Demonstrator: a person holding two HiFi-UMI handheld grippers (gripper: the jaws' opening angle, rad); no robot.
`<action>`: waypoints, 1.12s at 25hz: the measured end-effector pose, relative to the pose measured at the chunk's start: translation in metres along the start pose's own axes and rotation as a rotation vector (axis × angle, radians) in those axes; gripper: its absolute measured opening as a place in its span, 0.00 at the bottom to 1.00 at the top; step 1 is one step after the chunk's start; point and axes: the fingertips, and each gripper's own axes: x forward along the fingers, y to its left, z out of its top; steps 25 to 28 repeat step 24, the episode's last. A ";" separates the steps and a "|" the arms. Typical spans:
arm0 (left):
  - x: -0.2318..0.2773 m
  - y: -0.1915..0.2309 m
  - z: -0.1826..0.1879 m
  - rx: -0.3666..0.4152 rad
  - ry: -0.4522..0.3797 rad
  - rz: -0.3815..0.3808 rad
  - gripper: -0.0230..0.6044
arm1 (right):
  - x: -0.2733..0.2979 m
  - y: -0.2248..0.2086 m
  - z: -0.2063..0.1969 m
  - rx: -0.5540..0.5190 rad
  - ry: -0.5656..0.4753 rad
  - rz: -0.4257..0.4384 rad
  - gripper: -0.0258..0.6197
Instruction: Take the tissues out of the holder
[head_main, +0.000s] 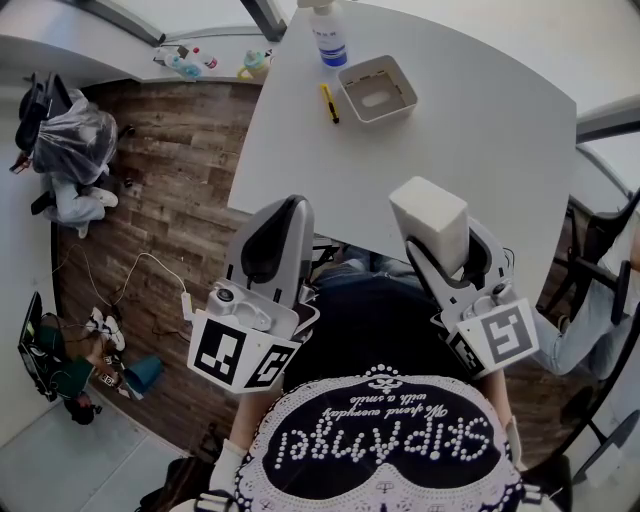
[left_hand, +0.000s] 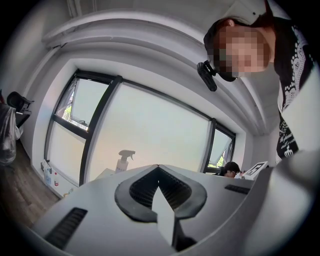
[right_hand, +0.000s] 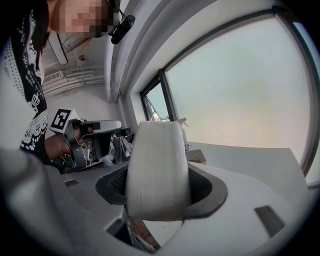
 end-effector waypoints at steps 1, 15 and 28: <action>0.000 0.000 0.000 0.000 0.000 0.000 0.04 | 0.000 0.000 0.000 0.005 0.001 0.000 0.47; -0.002 -0.001 0.003 0.010 0.000 0.012 0.04 | -0.004 -0.002 0.002 0.010 -0.001 -0.009 0.47; 0.000 -0.001 0.006 0.013 -0.005 0.015 0.04 | -0.004 -0.004 0.003 0.010 -0.006 -0.008 0.47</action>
